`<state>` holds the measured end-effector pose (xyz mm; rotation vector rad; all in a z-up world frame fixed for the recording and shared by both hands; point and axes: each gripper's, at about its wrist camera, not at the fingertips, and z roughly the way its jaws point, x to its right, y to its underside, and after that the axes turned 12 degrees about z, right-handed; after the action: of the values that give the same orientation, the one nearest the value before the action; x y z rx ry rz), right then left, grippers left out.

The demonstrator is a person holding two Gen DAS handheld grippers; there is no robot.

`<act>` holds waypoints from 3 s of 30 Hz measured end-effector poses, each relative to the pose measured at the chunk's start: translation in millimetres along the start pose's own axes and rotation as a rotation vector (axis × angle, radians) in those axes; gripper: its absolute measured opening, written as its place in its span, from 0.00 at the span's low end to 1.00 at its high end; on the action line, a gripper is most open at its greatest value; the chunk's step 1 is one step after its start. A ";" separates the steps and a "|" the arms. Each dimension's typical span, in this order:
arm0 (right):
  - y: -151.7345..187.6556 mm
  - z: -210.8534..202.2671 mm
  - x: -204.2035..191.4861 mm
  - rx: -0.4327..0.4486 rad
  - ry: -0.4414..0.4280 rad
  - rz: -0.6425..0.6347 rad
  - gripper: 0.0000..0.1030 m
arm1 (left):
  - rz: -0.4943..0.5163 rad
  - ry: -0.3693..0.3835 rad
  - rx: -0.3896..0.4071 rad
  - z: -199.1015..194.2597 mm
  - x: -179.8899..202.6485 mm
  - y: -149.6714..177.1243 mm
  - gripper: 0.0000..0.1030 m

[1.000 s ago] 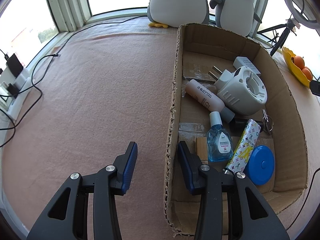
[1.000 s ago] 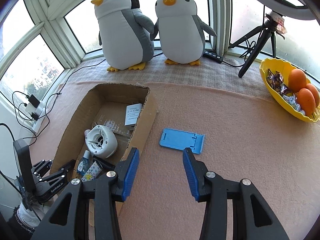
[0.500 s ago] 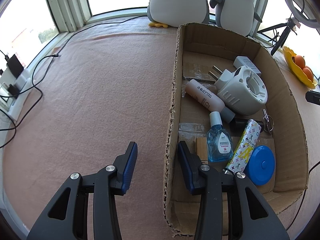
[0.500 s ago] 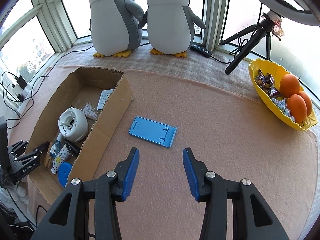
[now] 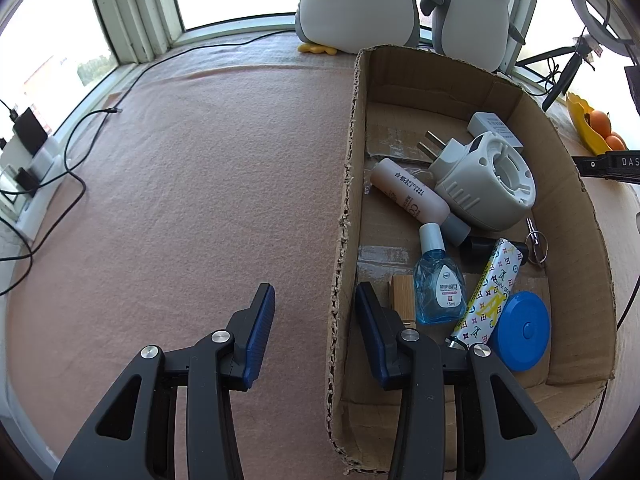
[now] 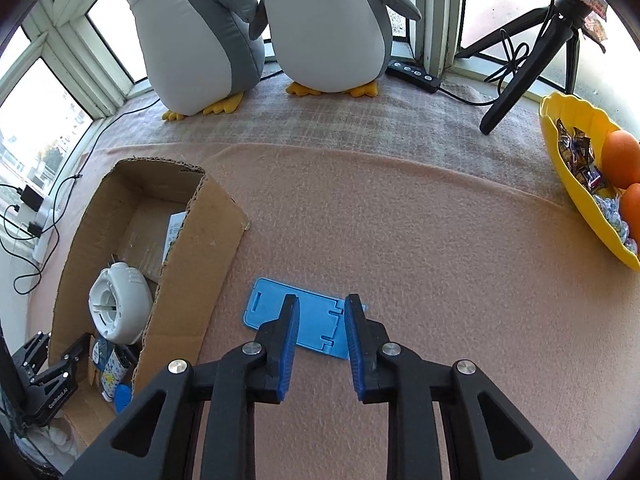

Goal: Organize rigid objects
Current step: 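Move the right tool to the blue phone stand and grasp it, then carry the blue phone stand with the right tool into the box and release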

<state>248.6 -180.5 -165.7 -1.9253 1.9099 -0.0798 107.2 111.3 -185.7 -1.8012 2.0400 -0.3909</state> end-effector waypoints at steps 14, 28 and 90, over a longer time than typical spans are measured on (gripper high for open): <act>-6.6 25.5 19.3 -0.112 -0.089 0.102 0.19 | 0.000 0.000 0.000 0.1 0.3 0.0 0.40; -17.6 29.8 21.8 -0.112 -0.048 0.136 0.18 | 0.004 -0.003 0.003 -1.9 0.9 1.6 0.40; 65.2 -24.0 -37.8 0.019 0.082 -0.039 0.32 | 0.002 -0.002 0.009 -2.6 -0.1 0.4 0.40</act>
<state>177.3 -147.7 -156.2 -1.9756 1.9171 -0.1904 105.6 111.3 -183.6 -1.7939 2.0357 -0.3969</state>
